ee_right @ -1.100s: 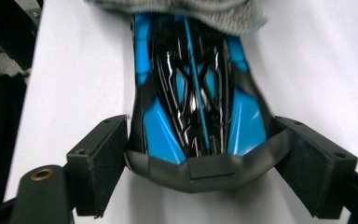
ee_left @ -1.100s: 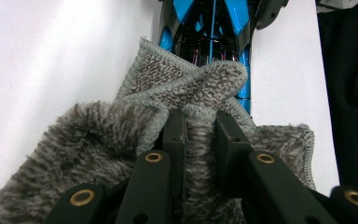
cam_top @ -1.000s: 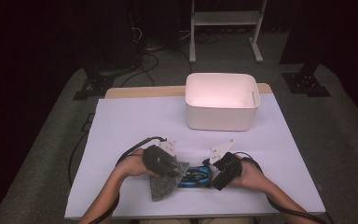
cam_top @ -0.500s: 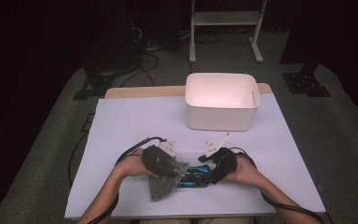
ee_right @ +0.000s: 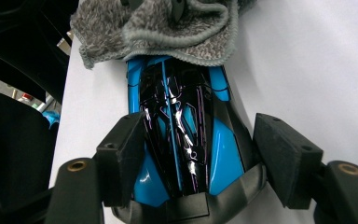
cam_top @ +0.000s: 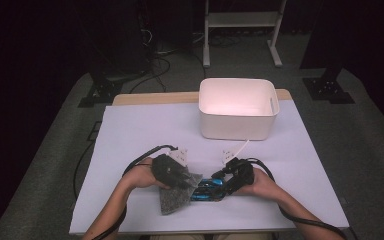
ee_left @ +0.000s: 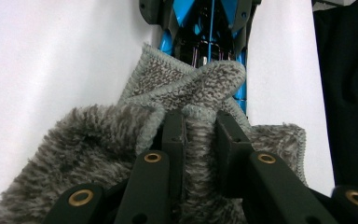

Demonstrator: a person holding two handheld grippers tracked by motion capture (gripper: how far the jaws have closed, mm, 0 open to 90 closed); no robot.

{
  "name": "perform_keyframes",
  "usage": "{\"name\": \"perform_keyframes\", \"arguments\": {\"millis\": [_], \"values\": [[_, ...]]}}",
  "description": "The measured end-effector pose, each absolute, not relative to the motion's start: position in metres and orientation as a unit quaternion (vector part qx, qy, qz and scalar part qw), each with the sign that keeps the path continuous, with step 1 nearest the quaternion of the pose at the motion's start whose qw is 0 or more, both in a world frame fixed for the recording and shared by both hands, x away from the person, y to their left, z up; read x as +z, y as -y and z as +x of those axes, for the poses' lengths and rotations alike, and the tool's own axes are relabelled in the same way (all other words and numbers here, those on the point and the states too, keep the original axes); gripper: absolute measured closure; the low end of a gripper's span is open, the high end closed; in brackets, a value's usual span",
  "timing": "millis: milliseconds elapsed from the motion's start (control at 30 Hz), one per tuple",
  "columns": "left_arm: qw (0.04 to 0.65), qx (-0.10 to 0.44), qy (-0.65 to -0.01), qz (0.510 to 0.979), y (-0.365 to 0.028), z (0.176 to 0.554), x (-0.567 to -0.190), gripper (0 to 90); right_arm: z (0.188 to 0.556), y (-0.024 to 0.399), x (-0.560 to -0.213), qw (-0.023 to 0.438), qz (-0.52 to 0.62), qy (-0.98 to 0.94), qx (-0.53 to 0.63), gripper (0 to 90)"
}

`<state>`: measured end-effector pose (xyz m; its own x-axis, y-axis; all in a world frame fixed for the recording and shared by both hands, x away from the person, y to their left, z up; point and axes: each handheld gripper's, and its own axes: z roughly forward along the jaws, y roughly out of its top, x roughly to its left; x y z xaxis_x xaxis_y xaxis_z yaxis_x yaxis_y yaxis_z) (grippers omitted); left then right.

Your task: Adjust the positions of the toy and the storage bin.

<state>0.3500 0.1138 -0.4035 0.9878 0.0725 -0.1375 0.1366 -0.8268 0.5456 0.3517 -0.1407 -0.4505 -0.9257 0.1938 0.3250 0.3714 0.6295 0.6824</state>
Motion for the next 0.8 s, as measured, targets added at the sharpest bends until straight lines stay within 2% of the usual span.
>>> {"name": "perform_keyframes", "arguments": {"millis": [167,467,800], "values": [[0.293,-0.052,-0.060,0.953,-0.115,0.352,-0.398,75.8,0.348,0.140,-0.449,0.095,-0.153,0.898,-0.403,34.2],[0.292,-0.052,-0.080,0.952,-0.115,0.358,-0.394,72.6,0.330,0.138,-0.442,0.022,-0.109,0.907,-0.407,35.7],[0.258,-0.085,-0.105,0.957,-0.103,0.368,-0.397,59.7,0.319,0.139,-0.441,-0.017,-0.092,0.904,-0.418,35.7]]}}
